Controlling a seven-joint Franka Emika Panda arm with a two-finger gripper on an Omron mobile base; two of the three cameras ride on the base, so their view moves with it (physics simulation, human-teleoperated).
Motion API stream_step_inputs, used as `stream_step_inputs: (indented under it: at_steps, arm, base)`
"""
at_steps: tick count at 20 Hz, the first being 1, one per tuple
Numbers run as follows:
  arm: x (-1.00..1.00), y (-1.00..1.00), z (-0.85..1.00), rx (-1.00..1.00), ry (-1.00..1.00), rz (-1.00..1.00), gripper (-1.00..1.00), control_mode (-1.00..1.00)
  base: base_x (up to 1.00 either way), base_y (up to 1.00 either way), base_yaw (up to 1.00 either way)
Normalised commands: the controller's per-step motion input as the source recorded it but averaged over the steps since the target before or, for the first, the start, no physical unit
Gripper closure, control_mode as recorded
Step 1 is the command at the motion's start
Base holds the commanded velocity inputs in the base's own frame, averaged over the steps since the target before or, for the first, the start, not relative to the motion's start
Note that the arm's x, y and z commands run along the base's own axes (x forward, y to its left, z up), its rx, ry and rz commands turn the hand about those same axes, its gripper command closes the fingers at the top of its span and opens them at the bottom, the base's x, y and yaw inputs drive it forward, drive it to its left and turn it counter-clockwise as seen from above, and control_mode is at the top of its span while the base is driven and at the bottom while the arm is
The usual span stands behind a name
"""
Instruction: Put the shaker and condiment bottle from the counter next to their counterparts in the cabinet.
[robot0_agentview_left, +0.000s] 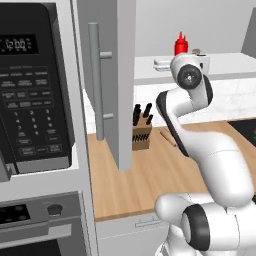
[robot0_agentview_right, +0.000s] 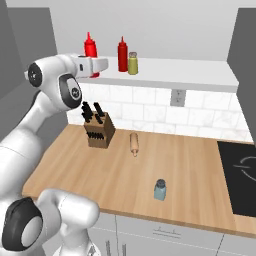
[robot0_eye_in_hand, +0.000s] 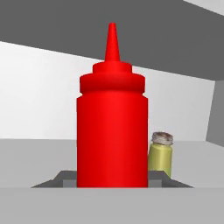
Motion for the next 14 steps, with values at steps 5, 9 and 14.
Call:
stream_step_inputs:
  at_steps: [5,9,14]
  arm:
    - [0.39,0.00,-0.23,0.00,0.00,-0.01,1.00,-1.00]
    - [0.39,0.00,-0.04,0.00,0.00,-0.05,1.00,-1.00]
    - [0.50,0.00,-0.10,0.00,0.00,-0.10,1.00,-1.00]
  base:
    - [0.00,0.00,0.00]
    - [0.00,0.00,0.00]
    - [0.00,0.00,0.00]
